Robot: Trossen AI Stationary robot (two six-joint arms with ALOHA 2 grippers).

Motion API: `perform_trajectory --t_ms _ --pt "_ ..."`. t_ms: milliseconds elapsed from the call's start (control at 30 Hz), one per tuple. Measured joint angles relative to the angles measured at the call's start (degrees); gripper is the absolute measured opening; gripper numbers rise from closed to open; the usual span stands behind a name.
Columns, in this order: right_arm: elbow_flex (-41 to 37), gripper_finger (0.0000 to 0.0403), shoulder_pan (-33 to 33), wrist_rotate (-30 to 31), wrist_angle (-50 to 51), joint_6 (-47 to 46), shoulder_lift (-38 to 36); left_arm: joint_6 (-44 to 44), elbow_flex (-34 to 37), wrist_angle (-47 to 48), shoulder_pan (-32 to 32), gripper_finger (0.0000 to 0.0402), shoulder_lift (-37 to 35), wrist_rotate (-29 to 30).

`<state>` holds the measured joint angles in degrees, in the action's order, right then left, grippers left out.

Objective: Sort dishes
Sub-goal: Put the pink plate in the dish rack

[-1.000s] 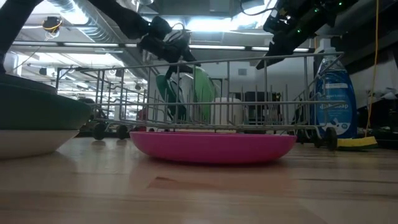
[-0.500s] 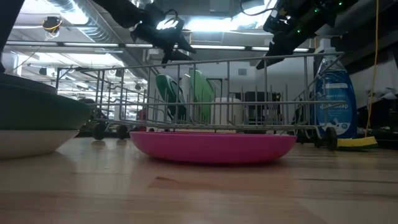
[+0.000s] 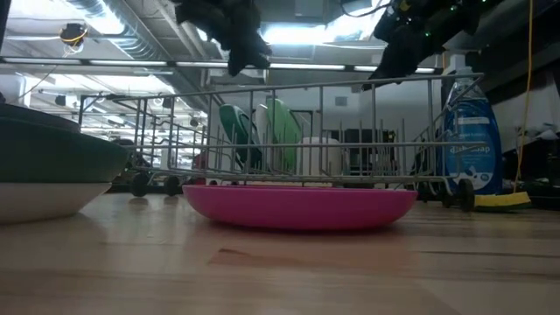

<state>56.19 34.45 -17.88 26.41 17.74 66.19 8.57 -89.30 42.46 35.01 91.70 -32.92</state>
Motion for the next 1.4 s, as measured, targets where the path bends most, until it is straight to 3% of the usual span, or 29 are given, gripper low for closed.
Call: perform_trajectory --t_ms 267,400,567,733,933,1133,1400 --pt "0.02 0.0001 -9.96 0.31 0.41 -5.35 -2.12 2.21 0.00 8.47 -18.05 0.0143 0.10 5.01" --pt "-0.01 0.0001 -16.49 1.16 1.50 -8.63 -2.07 2.20 0.00 8.43 -28.47 0.0143 0.13 13.56" --pt "-0.01 0.0001 -26.16 6.92 3.46 -12.50 -2.01 1.89 0.06 8.33 -40.33 0.0143 0.15 26.13" --pt "-0.01 0.0001 -36.43 13.47 4.00 -18.89 -1.99 -1.53 3.37 5.64 -49.20 0.0143 0.17 31.74" --pt "-0.01 0.0001 -48.34 22.08 3.69 -26.19 -1.89 -7.04 12.55 -7.90 -55.78 0.0143 0.24 32.34" --pt "-0.01 0.0001 -58.37 30.17 3.07 -34.00 -0.70 -6.79 21.99 -23.49 -60.09 0.0143 0.60 34.98" --pt "-0.01 0.0001 -67.04 36.54 3.12 -39.84 2.33 0.02 24.59 -27.02 -62.19 0.0143 7.90 41.03"
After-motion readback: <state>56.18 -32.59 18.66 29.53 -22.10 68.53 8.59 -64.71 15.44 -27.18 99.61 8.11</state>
